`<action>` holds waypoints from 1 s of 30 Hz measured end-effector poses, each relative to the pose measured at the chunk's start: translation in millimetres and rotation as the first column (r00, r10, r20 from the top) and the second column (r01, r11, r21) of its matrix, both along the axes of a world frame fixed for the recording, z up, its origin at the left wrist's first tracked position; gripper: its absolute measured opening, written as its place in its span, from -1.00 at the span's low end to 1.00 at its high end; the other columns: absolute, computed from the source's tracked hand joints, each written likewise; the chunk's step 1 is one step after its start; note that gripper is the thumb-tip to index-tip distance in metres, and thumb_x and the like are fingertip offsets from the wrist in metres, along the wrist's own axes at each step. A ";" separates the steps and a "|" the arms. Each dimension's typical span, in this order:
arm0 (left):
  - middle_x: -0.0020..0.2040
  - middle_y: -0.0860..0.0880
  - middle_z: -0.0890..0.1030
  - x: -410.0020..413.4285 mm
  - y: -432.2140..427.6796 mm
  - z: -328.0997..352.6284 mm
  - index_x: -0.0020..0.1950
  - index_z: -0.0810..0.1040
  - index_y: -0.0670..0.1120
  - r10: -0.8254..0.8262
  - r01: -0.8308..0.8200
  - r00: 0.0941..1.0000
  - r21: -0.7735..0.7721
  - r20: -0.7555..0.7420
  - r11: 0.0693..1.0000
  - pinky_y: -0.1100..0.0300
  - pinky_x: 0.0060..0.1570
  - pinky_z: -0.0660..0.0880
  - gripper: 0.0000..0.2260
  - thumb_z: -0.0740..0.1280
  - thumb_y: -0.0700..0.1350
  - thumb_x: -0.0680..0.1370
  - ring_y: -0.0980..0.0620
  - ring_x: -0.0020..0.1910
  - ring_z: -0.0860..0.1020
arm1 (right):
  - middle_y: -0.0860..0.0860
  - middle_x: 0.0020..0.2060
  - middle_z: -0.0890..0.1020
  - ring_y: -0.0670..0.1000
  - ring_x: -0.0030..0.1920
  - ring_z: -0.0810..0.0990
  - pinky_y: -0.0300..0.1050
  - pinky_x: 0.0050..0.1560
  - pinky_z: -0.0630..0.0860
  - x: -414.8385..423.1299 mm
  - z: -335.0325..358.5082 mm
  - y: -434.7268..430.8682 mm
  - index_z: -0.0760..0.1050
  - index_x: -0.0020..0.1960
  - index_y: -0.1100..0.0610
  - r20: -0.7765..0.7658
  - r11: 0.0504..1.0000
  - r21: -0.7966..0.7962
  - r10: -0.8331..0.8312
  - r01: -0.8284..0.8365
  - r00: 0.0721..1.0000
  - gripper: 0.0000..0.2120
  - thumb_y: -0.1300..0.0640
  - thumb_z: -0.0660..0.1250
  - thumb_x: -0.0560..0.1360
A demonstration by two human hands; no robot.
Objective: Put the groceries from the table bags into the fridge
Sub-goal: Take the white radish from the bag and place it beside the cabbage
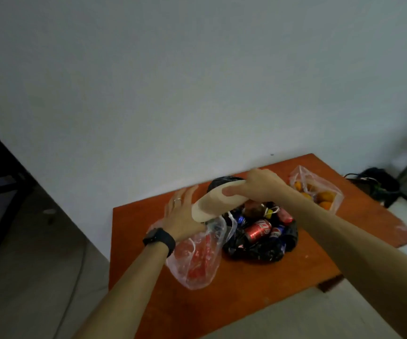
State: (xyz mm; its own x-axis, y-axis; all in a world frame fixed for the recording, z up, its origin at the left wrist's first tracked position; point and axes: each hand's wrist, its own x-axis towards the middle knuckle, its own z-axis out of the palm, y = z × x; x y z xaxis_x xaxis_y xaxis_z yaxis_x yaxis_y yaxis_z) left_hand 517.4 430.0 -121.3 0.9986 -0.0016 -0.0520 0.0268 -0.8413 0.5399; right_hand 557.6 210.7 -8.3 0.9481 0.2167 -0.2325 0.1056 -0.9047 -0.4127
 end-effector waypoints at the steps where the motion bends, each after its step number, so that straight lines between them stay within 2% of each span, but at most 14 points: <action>1: 0.62 -0.01 -0.01 4.0 -10.5 13.9 0.58 -0.05 0.20 -0.103 0.101 0.994 0.061 0.024 0.993 -0.22 0.52 -0.05 0.00 0.53 0.17 0.34 -0.08 0.59 -0.08 | 0.01 -0.50 0.63 0.05 -0.45 0.64 -0.19 -0.39 0.46 -4.1 16.6 -10.4 0.47 -0.33 0.18 -0.011 0.999 0.039 -0.020 0.020 1.000 -0.41 -0.38 0.40 0.39; 3: 0.61 0.02 0.04 9.9 -32.6 40.7 0.58 -0.08 0.22 -0.248 0.237 0.965 0.123 0.088 0.964 -0.19 0.54 -0.08 0.01 0.51 0.26 0.34 -0.06 0.59 -0.05 | 0.02 -0.46 0.67 0.10 -0.37 0.68 -0.09 -0.29 0.52 -18.4 49.5 -35.1 0.53 -0.27 0.22 -0.003 0.993 0.101 -0.066 0.066 0.998 -0.40 -0.37 0.40 0.38; 5: 0.55 0.00 0.24 14.9 -54.5 66.0 0.57 0.02 0.21 -0.295 0.280 0.937 0.098 0.189 0.955 -0.17 0.50 0.13 -0.05 0.52 0.24 0.35 -0.09 0.54 0.16 | 0.02 -0.48 0.64 0.06 -0.41 0.63 -0.07 -0.30 0.50 -38.5 78.1 -66.1 0.55 -0.27 0.25 0.046 0.987 0.130 -0.099 0.092 0.994 -0.36 -0.40 0.38 0.39; 7: 0.42 0.02 0.41 20.0 -77.9 91.6 0.51 0.18 0.18 -0.311 0.302 0.899 0.079 0.309 0.950 -0.05 0.26 0.44 -0.19 0.51 0.21 0.36 -0.07 0.36 0.40 | 0.11 -0.35 0.70 0.15 -0.30 0.69 0.06 -0.17 0.61 -63.5 98.5 -100.6 0.62 -0.15 0.28 0.076 0.967 0.227 -0.136 0.116 0.988 -0.28 -0.44 0.38 0.33; 8: 0.36 0.05 0.46 21.7 -92.4 104.6 0.48 0.24 0.17 -0.336 0.319 0.868 0.108 0.365 0.942 0.01 0.13 0.51 -0.24 0.50 0.22 0.36 -0.04 0.27 0.46 | 0.13 -0.28 0.71 0.18 -0.24 0.71 0.09 -0.12 0.66 -78.8 106.0 -118.7 0.64 -0.07 0.25 0.089 0.942 0.303 -0.179 0.144 0.980 -0.28 -0.44 0.41 0.30; 10: 0.28 0.09 0.53 22.5 -127.1 128.6 0.45 0.31 0.17 -0.422 0.366 0.780 0.211 0.462 0.906 0.06 -0.02 0.51 -0.28 0.48 0.26 0.35 -0.01 0.16 0.51 | 0.11 -0.26 0.72 0.13 -0.27 0.72 -0.02 -0.20 0.68 -112.6 115.7 -154.4 0.64 0.00 0.17 0.136 0.867 0.446 -0.312 0.223 0.940 -0.38 -0.37 0.45 0.30; 13: 0.18 0.15 0.59 18.0 -192.1 160.5 0.40 0.34 0.23 -0.549 0.488 0.654 0.264 0.520 0.832 0.09 -0.09 0.53 -0.30 0.46 0.32 0.31 0.04 0.06 0.56 | 0.09 -0.22 0.72 0.07 -0.28 0.73 -0.08 -0.25 0.66 -157.1 119.2 -205.0 0.62 0.02 0.08 0.190 0.682 0.650 -0.573 0.336 0.797 -0.48 -0.31 0.47 0.30; 15: 0.13 0.17 0.60 9.5 -241.3 177.9 0.38 0.34 0.24 -0.634 0.591 0.584 0.270 0.507 0.760 0.11 -0.09 0.55 -0.31 0.46 0.32 0.30 0.08 0.02 0.57 | 0.11 -0.11 0.69 0.07 -0.24 0.73 -0.09 -0.25 0.66 -184.2 116.0 -238.5 0.59 0.05 0.04 0.170 0.522 0.763 -0.730 0.380 0.662 -0.48 -0.30 0.46 0.28; 17: 0.07 0.15 0.61 -3.9 -292.5 189.5 0.37 0.36 0.22 -0.709 0.683 0.530 0.262 0.465 0.682 0.15 -0.10 0.55 -0.33 0.47 0.30 0.31 0.09 -0.04 0.58 | 0.14 -0.01 0.66 0.09 -0.15 0.73 -0.10 -0.24 0.65 -210.4 109.8 -271.6 0.55 0.10 0.03 0.073 0.318 0.872 -0.836 0.371 0.544 -0.46 -0.29 0.46 0.27; 19: 0.04 0.14 0.62 -18.6 -343.9 193.4 0.36 0.38 0.19 -0.767 0.770 0.486 0.209 0.420 0.603 0.16 -0.12 0.56 -0.33 0.49 0.29 0.31 0.09 -0.08 0.59 | 0.16 0.07 0.63 0.11 -0.05 0.71 -0.07 -0.19 0.65 -235.3 100.7 -301.8 0.52 0.15 0.01 -0.041 0.131 0.940 -0.875 0.315 0.483 -0.47 -0.26 0.44 0.30; 20: 0.03 0.14 0.63 -26.4 -370.9 192.2 0.36 0.39 0.20 -0.793 0.808 0.463 0.178 0.397 0.561 0.13 -0.11 0.59 -0.32 0.50 0.30 0.30 0.09 -0.07 0.59 | 0.15 0.13 0.61 0.12 0.01 0.70 -0.02 -0.13 0.66 -247.0 94.8 -316.7 0.49 0.22 -0.01 -0.070 0.075 0.956 -0.880 0.282 0.470 -0.46 -0.23 0.44 0.32; 22: 0.05 0.14 0.62 -45.4 -424.2 185.8 0.34 0.39 0.22 -0.848 0.871 0.412 0.129 0.332 0.474 0.06 -0.04 0.62 -0.30 0.49 0.33 0.26 0.07 -0.04 0.60 | 0.10 0.24 0.54 0.15 0.13 0.66 0.16 0.01 0.66 -266.8 80.1 -346.8 0.32 0.41 -0.09 -0.101 0.004 0.976 -0.878 0.218 0.467 -0.31 -0.14 0.47 0.34; 25: 0.04 0.14 0.61 -79.6 -505.5 170.8 0.29 0.39 0.25 -0.914 0.928 0.321 0.113 0.248 0.356 0.03 -0.03 0.62 -0.30 0.46 0.37 0.20 0.07 -0.03 0.60 | 0.10 0.28 0.49 0.22 0.19 0.61 0.37 0.04 0.61 -295.7 63.4 -393.7 0.21 0.45 -0.10 -0.132 -0.095 0.989 -0.902 0.110 0.411 -0.18 0.09 0.55 0.32; 30: 0.10 0.17 0.57 -138.5 -620.5 143.4 0.37 0.35 0.24 -0.957 0.977 0.202 0.020 0.209 0.211 0.05 0.02 0.60 -0.27 0.50 0.30 0.25 0.11 0.02 0.56 | 0.12 0.23 0.53 0.21 0.17 0.61 0.29 -0.10 0.66 -358.9 43.2 -478.3 0.29 0.38 -0.01 -0.141 -0.133 0.990 -0.974 0.054 0.178 -0.24 0.21 0.59 0.30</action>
State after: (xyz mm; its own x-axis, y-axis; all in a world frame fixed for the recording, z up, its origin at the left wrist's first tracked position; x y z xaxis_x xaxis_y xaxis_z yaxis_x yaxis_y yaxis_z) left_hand 378.9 -190.4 22.1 0.2037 -0.9663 0.1577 -0.8507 -0.0950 0.5170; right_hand 198.7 -267.6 34.9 0.4088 -0.9096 0.0741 0.3756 0.0937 -0.9220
